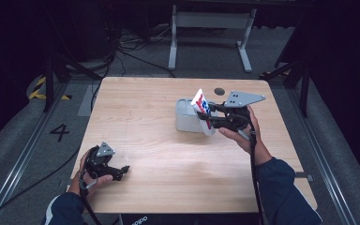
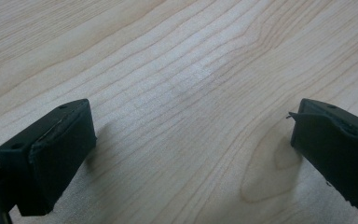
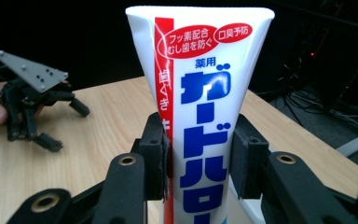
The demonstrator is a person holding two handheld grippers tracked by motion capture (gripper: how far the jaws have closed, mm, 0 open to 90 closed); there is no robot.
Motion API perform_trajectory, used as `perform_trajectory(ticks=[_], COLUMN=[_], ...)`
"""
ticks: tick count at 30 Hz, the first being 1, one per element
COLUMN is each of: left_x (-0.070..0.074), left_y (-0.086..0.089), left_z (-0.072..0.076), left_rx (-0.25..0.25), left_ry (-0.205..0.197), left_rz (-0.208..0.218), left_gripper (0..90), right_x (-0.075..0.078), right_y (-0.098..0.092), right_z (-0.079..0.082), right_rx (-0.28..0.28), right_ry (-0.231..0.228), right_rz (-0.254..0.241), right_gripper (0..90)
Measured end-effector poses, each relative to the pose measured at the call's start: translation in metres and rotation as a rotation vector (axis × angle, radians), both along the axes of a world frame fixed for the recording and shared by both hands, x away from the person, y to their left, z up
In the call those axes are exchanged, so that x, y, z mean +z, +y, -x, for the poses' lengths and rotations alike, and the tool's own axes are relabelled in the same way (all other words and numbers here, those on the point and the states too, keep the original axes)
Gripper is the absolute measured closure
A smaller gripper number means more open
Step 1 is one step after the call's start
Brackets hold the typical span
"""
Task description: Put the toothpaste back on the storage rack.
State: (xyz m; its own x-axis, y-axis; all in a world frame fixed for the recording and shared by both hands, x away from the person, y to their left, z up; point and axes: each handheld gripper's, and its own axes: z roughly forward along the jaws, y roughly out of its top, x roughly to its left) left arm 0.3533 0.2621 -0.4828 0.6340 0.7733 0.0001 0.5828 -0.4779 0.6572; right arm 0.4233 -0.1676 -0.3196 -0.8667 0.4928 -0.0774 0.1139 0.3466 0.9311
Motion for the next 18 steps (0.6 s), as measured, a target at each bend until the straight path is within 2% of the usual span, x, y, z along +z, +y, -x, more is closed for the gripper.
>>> perform_trajectory(ticks=[7,18], left_x=[0.000,0.000], left_y=[0.000,0.000], left_z=[0.000,0.000], left_rx=[0.000,-0.001], left_ry=[0.000,0.000], left_rz=[0.000,0.000], left_gripper=[0.2,0.2], right_x=[0.007,0.014], right_y=[0.003,0.013], right_z=[-0.014,-0.035], right_rx=[-0.027,-0.052], right_ry=[-0.004,-0.015], right_rz=[-0.016,-0.010], right_gripper=[63.4,63.4])
